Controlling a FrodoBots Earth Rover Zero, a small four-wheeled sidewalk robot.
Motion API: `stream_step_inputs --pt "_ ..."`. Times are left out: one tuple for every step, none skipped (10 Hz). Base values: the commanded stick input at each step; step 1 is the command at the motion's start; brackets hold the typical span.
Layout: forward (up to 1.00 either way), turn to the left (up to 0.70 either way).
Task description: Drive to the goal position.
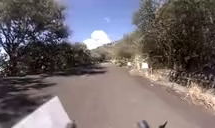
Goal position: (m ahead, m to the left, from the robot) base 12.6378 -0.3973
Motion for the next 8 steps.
stream_step_inputs --pt "0.50 0.00" --pt "0.50 0.00" --pt "0.50 0.00" --pt "0.50 0.00" --pt "0.50 0.00" --pt "0.50 0.00" --pt "0.50 0.00" --pt "0.50 0.00"
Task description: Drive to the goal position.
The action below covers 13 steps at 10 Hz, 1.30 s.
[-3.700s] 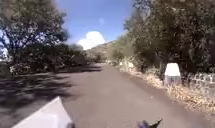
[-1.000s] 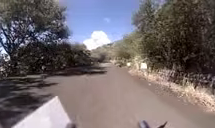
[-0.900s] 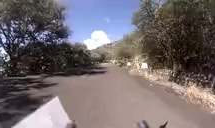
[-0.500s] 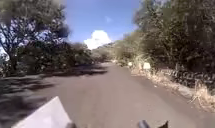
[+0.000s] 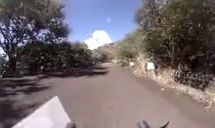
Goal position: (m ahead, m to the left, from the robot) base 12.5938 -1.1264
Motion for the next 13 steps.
stream_step_inputs --pt "0.50 0.00" --pt "0.50 -0.26" --pt "0.50 -0.50" --pt "0.50 -0.50" --pt "0.50 -0.37" --pt "0.50 -0.12" --pt "0.50 -0.03" --pt "0.50 0.00" --pt "0.50 -0.37" --pt "0.50 -0.50" --pt "0.50 -0.50" --pt "0.50 0.00" --pt "0.50 0.00"
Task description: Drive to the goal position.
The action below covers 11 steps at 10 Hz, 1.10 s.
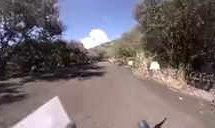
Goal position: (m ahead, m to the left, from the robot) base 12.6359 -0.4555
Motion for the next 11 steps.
stream_step_inputs --pt "0.50 0.00" --pt "0.50 0.00" --pt "0.50 0.00" --pt "0.50 0.00" --pt "0.50 0.00" --pt "0.50 0.00" --pt "0.50 0.00" --pt "0.50 0.00" --pt "0.50 0.00" --pt "0.50 0.00" --pt "0.50 0.00"
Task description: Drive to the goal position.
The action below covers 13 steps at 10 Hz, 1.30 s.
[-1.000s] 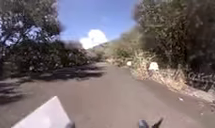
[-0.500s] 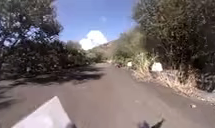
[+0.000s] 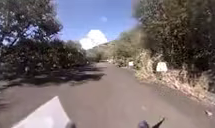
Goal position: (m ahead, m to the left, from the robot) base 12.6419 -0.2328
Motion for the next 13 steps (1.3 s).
stream_step_inputs --pt "0.50 0.00" --pt "0.50 0.00" --pt "0.50 0.00" --pt "0.50 0.00" --pt "0.50 0.00" --pt "0.50 -0.33" --pt "0.50 -0.50" --pt "0.50 -0.50" --pt "0.50 -0.37" --pt "0.50 -0.17" --pt "0.50 0.00" --pt "0.50 0.00" --pt "0.50 0.00"
